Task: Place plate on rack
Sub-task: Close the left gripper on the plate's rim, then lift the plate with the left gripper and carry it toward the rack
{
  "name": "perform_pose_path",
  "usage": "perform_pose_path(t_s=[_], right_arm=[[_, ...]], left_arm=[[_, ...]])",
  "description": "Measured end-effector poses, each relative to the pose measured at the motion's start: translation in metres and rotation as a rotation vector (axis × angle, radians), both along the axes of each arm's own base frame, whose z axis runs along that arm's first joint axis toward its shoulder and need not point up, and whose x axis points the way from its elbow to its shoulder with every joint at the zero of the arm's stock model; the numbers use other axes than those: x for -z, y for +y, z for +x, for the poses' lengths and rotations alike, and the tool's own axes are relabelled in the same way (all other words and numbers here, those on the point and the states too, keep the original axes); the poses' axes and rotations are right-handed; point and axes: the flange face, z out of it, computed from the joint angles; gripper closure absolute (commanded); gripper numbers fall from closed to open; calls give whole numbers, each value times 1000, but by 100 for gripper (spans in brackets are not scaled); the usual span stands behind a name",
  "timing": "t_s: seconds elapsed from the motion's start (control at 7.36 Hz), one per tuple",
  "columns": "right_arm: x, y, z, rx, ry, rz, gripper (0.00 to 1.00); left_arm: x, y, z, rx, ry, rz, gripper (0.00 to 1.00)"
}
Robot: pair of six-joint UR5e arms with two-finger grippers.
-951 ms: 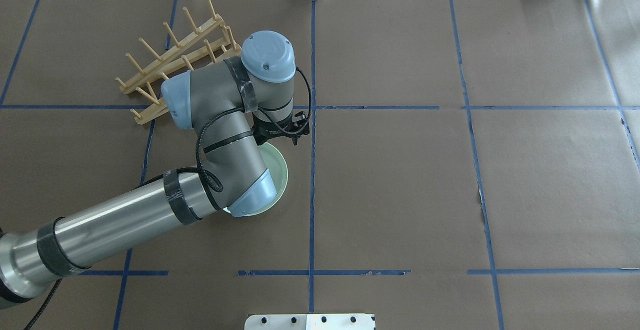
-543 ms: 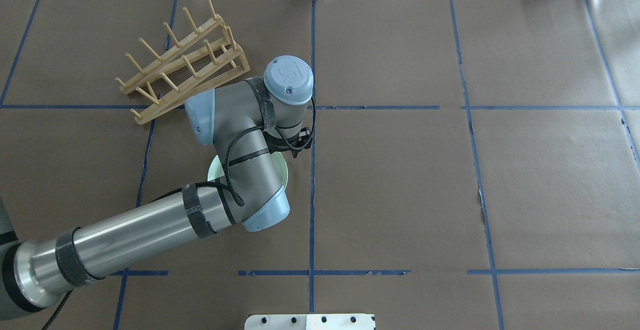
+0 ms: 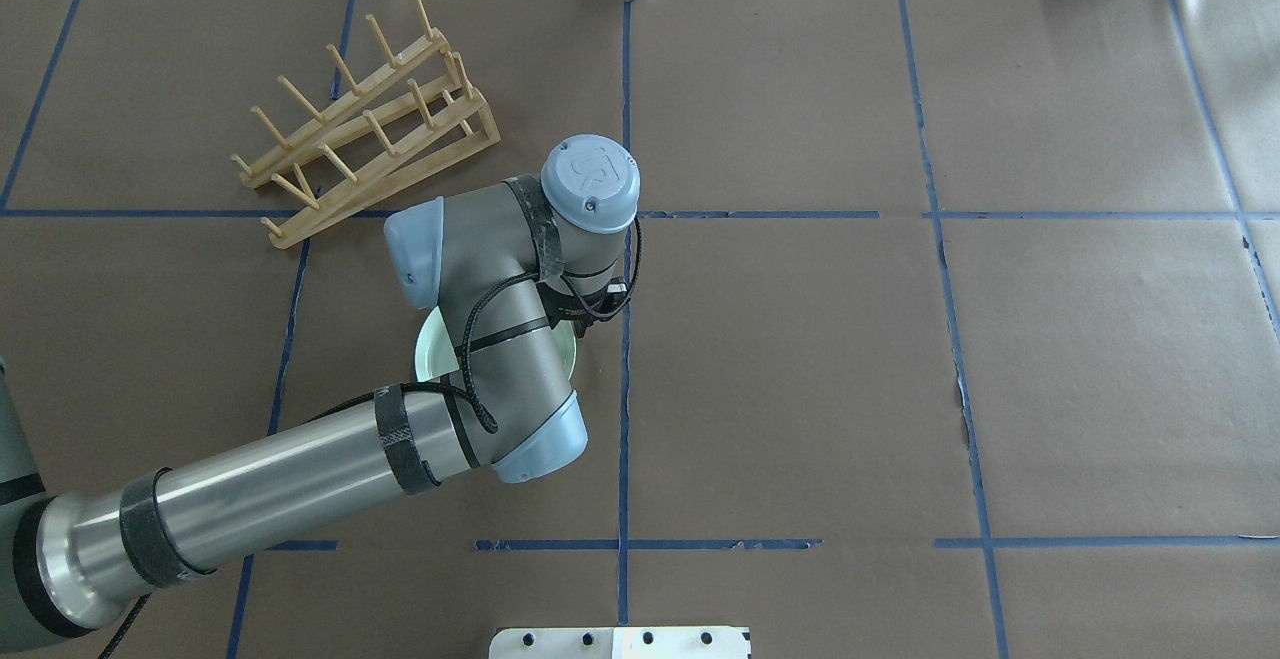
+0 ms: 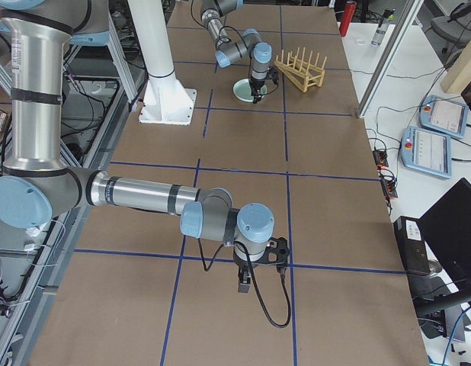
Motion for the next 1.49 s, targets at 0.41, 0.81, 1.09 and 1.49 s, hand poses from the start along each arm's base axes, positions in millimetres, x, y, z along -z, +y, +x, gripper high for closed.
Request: perform_pose_path(t_s=[0.41, 0.81, 1.09, 1.49], right_arm=[[0, 0, 0, 0, 0, 0, 0], [0, 0, 0, 1, 0, 0, 0], [0, 0, 0, 0, 0, -1, 0], [0, 0, 0, 0, 0, 0, 0]], left_arm=[[7, 1, 1, 11, 43, 13, 100], [55, -7, -37, 60, 182, 64, 100], [116, -33, -121, 124, 345, 117, 100], [145, -94, -250, 306, 627, 214, 100]])
